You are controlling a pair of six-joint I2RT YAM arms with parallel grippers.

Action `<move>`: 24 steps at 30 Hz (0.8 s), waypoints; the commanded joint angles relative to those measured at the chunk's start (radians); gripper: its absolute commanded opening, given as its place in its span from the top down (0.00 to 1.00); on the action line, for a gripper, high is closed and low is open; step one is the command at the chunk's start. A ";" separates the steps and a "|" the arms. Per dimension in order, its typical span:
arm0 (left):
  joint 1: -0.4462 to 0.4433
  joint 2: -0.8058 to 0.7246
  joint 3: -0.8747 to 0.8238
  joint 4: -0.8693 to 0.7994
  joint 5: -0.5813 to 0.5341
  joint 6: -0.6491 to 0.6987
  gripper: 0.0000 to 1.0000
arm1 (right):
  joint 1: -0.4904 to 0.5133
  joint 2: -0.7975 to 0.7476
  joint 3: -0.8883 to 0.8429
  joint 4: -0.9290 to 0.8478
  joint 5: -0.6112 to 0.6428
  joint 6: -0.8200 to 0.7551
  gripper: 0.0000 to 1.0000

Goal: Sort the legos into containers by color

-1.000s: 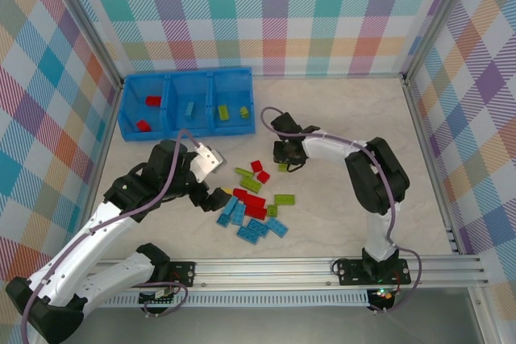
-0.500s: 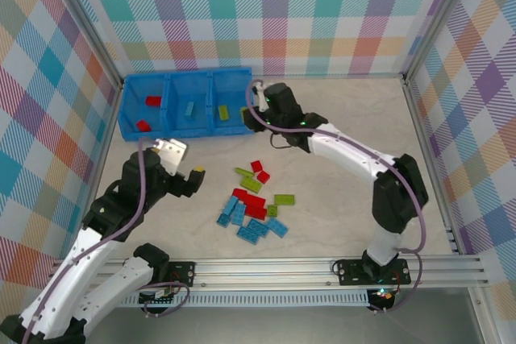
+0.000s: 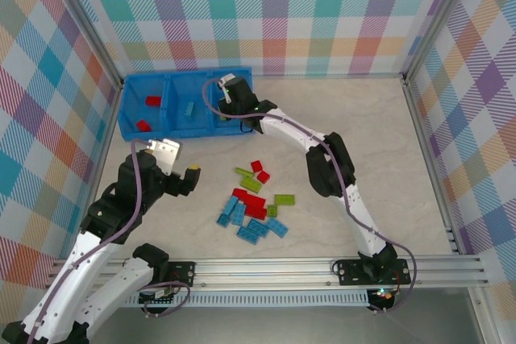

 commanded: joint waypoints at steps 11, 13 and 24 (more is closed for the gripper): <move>0.011 0.034 -0.015 0.012 0.001 -0.012 0.00 | -0.001 -0.185 -0.076 -0.030 0.004 -0.027 0.56; 0.011 0.048 -0.009 0.015 0.021 -0.043 0.00 | 0.000 -0.246 -0.120 -0.038 -0.013 -0.016 0.56; 0.010 0.272 -0.009 0.114 0.240 -0.791 0.01 | 0.000 -0.873 -0.671 -0.264 -0.384 0.052 0.29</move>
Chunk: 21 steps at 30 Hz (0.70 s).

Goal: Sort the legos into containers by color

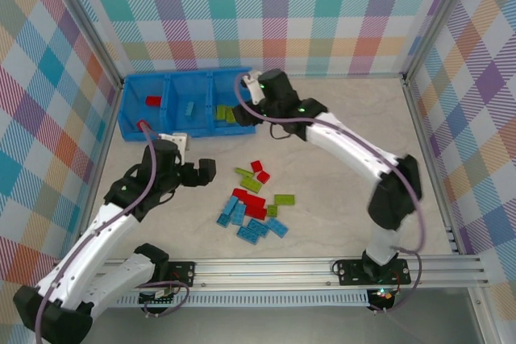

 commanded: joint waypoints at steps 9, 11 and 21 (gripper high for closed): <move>-0.032 0.312 -0.077 0.276 0.156 -0.696 0.06 | -0.001 -0.533 -0.512 -0.177 -0.339 0.204 0.00; -0.054 0.366 -0.075 0.309 0.118 -0.708 0.06 | 0.000 -0.573 -0.559 -0.178 -0.327 0.213 0.00; -0.083 0.708 0.004 0.489 0.112 -0.781 0.28 | -0.001 -0.560 -0.571 -0.211 -0.271 0.221 0.00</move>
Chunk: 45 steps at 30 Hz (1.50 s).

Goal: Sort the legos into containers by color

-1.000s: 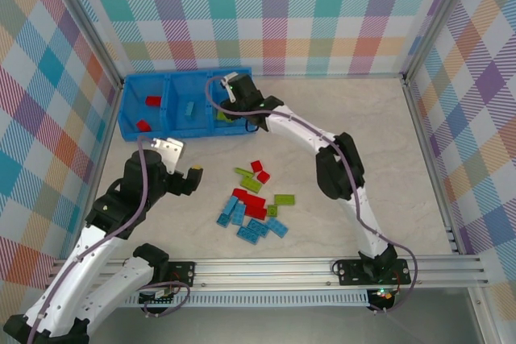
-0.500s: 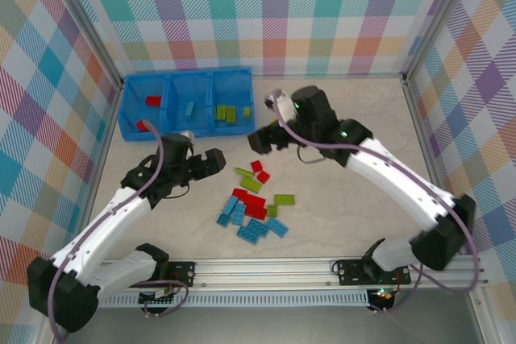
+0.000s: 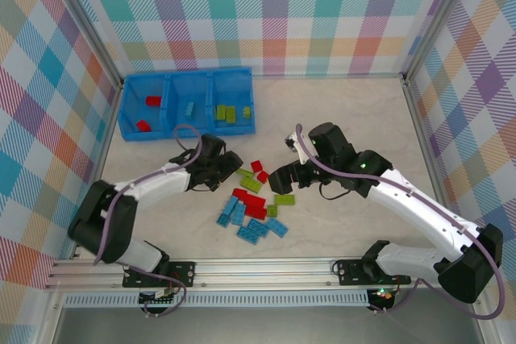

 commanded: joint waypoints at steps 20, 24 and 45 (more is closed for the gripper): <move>-0.014 0.086 0.102 0.079 0.019 0.006 0.93 | 0.000 -0.017 -0.047 0.033 0.015 0.068 0.00; -0.016 -0.040 0.171 -0.033 -0.099 0.112 0.94 | 0.000 -0.024 -0.049 0.038 0.021 0.079 0.00; 0.091 0.523 0.953 -0.126 -0.474 0.556 0.71 | 0.000 -0.129 -0.079 -0.016 0.074 0.122 0.00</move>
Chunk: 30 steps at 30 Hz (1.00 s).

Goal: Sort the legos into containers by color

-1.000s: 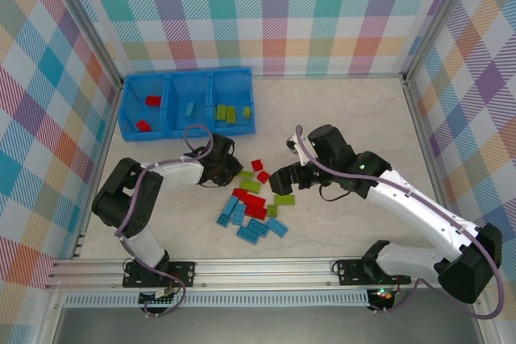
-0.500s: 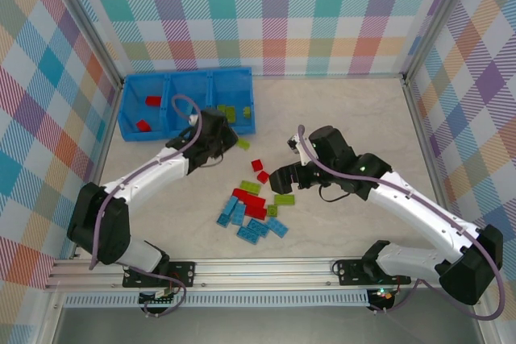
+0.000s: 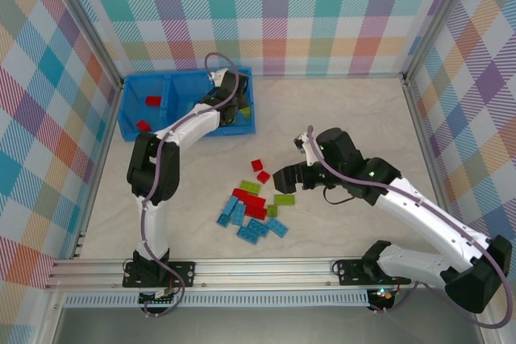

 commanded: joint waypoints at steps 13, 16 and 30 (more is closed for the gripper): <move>-0.049 -0.461 -0.264 -0.097 0.012 0.014 0.48 | 0.000 0.016 -0.019 0.023 0.029 0.022 0.00; -0.121 -0.560 -0.351 -0.222 0.033 -0.071 0.47 | 0.000 0.025 -0.034 0.049 0.054 0.024 0.00; -0.297 -0.303 -0.476 -0.121 0.189 -0.256 0.35 | 0.000 0.008 -0.054 0.049 0.094 0.046 0.00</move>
